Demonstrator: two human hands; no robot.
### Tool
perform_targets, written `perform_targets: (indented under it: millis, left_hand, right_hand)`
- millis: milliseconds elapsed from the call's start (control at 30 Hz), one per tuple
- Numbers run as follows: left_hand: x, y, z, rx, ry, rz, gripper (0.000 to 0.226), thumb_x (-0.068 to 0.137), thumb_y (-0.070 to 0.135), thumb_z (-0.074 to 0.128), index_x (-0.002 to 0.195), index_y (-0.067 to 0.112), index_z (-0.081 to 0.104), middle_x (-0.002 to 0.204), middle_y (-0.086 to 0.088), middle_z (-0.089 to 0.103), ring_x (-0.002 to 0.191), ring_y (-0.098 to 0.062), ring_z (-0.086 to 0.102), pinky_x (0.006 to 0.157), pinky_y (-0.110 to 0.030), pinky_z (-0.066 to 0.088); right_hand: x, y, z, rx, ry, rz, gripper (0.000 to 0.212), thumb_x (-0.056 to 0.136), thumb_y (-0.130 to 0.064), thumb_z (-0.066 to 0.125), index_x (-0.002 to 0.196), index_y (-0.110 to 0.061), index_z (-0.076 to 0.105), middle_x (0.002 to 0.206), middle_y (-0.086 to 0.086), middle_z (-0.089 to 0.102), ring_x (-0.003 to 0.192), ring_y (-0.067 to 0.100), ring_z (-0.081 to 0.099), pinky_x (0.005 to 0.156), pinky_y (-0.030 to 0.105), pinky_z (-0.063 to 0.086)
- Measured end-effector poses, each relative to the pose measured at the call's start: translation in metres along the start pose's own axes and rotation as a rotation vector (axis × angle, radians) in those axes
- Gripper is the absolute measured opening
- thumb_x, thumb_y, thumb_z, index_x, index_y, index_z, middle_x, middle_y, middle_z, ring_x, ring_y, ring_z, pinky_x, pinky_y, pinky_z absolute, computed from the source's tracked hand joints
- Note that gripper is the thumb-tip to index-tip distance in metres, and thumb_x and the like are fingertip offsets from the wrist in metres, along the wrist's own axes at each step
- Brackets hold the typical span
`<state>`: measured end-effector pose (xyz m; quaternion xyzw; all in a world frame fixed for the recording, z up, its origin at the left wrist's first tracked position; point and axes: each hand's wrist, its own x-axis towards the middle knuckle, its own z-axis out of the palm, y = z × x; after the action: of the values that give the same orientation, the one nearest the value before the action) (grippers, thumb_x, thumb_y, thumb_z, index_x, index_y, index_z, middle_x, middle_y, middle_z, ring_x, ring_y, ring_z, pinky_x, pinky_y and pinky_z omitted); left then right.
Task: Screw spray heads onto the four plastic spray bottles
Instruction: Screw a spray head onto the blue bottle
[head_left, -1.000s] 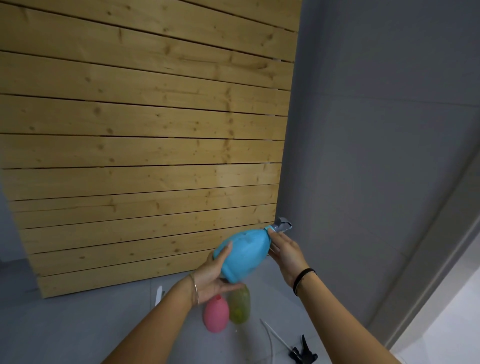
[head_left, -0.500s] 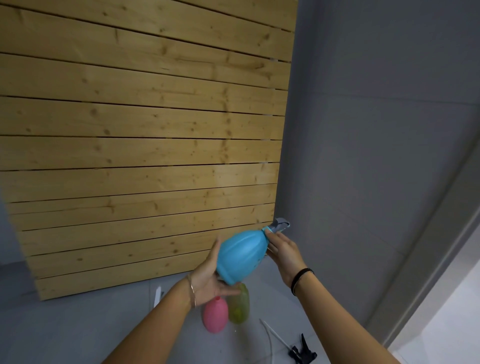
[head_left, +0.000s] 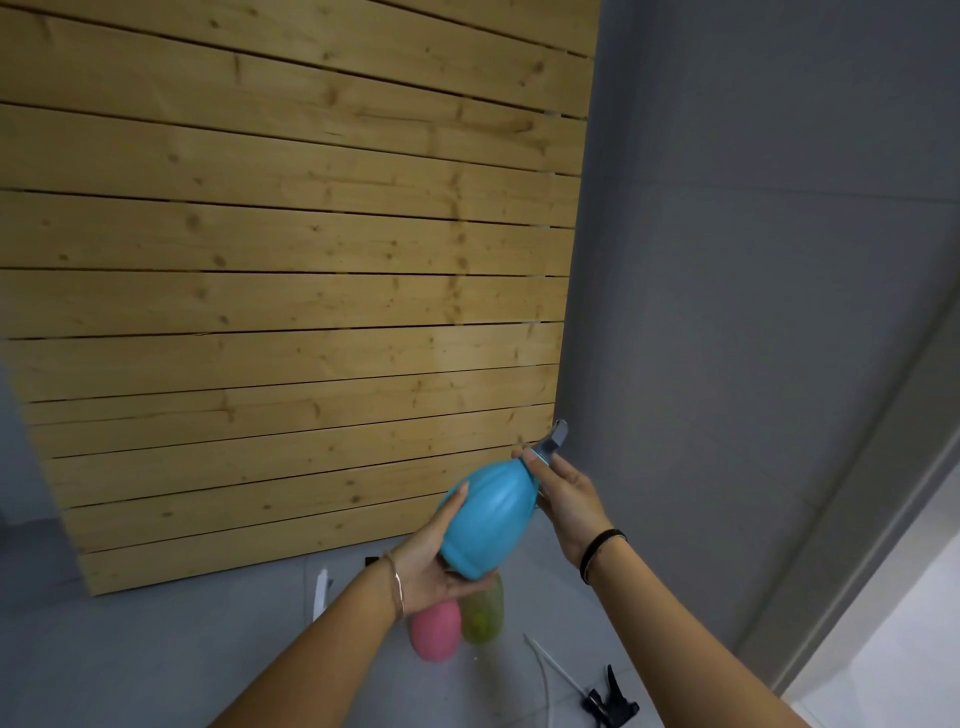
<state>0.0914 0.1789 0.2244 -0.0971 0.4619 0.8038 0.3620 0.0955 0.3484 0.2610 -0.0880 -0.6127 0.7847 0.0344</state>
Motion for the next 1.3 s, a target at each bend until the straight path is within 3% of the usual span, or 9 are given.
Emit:
perform_targets:
  millis: [200,367,500,567,700,900,1067,1200,1300]
  left_hand:
    - [0.001,0.002,0.007,0.117,0.087,0.209,0.073,0.056,0.056,0.072,0.117,0.020,0.056,0.117,-0.012,0.064,0.107,-0.026,0.062,0.074,-0.038,0.058]
    - [0.001,0.007,0.001,0.193,0.223,0.311,0.072,0.057,0.058,0.070,0.115,0.016,0.059,0.111,-0.012,0.068,0.103,-0.026,0.066,0.083,-0.041,0.057]
    - [-0.001,0.008,-0.007,0.153,0.126,0.295,0.066,0.068,0.059,0.064,0.122,0.022,0.054,0.120,-0.011,0.063,0.110,-0.026,0.062,0.088,-0.043,0.055]
    - [-0.002,0.009,-0.012,0.066,0.081,0.233,0.063,0.073,0.063,0.058,0.121,0.022,0.055,0.122,-0.012,0.062,0.109,-0.026,0.061,0.086,-0.045,0.055]
    - [-0.004,0.009,-0.020,-0.085,0.068,0.120,0.074,0.072,0.070,0.053,0.118,0.013,0.057,0.116,-0.019,0.060,0.096,-0.031,0.061,0.076,-0.044,0.057]
    - [0.003,0.013,-0.014,-0.094,0.115,0.280,0.071,0.072,0.068,0.056,0.125,0.021,0.053,0.125,-0.013,0.061,0.113,-0.027,0.060,0.083,-0.042,0.055]
    - [0.003,0.016,-0.013,-0.052,0.158,0.366,0.059,0.069,0.068,0.057,0.110,0.026,0.057,0.119,-0.008,0.063,0.109,-0.024,0.062,0.083,-0.040,0.057]
    - [0.003,0.017,-0.029,-0.072,0.130,0.352,0.080,0.063,0.071,0.053,0.128,0.025,0.049,0.127,-0.008,0.059,0.114,-0.023,0.059,0.086,-0.039,0.055]
    - [0.006,0.022,-0.048,-0.102,0.163,0.358,0.078,0.074,0.070,0.045,0.137,0.025,0.041,0.135,-0.008,0.054,0.119,-0.023,0.055,0.086,-0.038,0.051]
  right_hand:
    - [0.003,-0.003,0.015,0.092,0.126,-0.025,0.036,0.083,-0.025,0.069,0.116,-0.011,0.067,0.120,0.007,0.067,0.111,0.021,0.062,0.095,0.033,0.049]
    - [0.003,-0.004,0.029,0.133,0.153,-0.006,0.034,0.085,-0.025,0.068,0.115,-0.010,0.067,0.118,0.007,0.066,0.102,0.014,0.063,0.078,0.023,0.048]
    - [0.004,-0.004,0.037,0.063,0.135,-0.078,0.030,0.083,-0.026,0.069,0.109,-0.012,0.070,0.093,-0.005,0.072,0.080,0.000,0.065,0.055,0.007,0.048]
    - [0.005,-0.005,0.039,0.026,0.081,-0.094,0.027,0.082,-0.026,0.071,0.105,-0.013,0.071,0.086,-0.008,0.073,0.077,0.000,0.067,0.055,0.008,0.049]
    - [0.006,-0.004,0.043,-0.021,-0.026,-0.098,0.030,0.081,-0.023,0.072,0.109,-0.011,0.070,0.091,-0.005,0.073,0.072,-0.008,0.068,0.056,0.006,0.049]
    - [0.011,-0.010,0.047,-0.029,-0.016,-0.129,0.027,0.083,-0.025,0.069,0.105,-0.009,0.071,0.092,-0.002,0.071,0.068,-0.009,0.066,0.054,0.007,0.049]
    - [0.014,-0.014,0.049,-0.078,-0.040,-0.205,0.020,0.084,-0.026,0.068,0.099,-0.013,0.072,0.091,-0.006,0.073,0.076,-0.009,0.066,0.061,0.007,0.050]
    - [0.018,-0.013,0.057,-0.127,-0.162,-0.212,0.022,0.084,-0.014,0.068,0.106,-0.015,0.068,0.097,-0.008,0.072,0.086,-0.002,0.067,0.068,0.010,0.053]
    - [0.026,-0.012,0.067,-0.249,-0.278,-0.139,0.030,0.083,-0.019,0.069,0.113,-0.017,0.064,0.104,-0.011,0.068,0.092,-0.007,0.064,0.067,0.006,0.050]
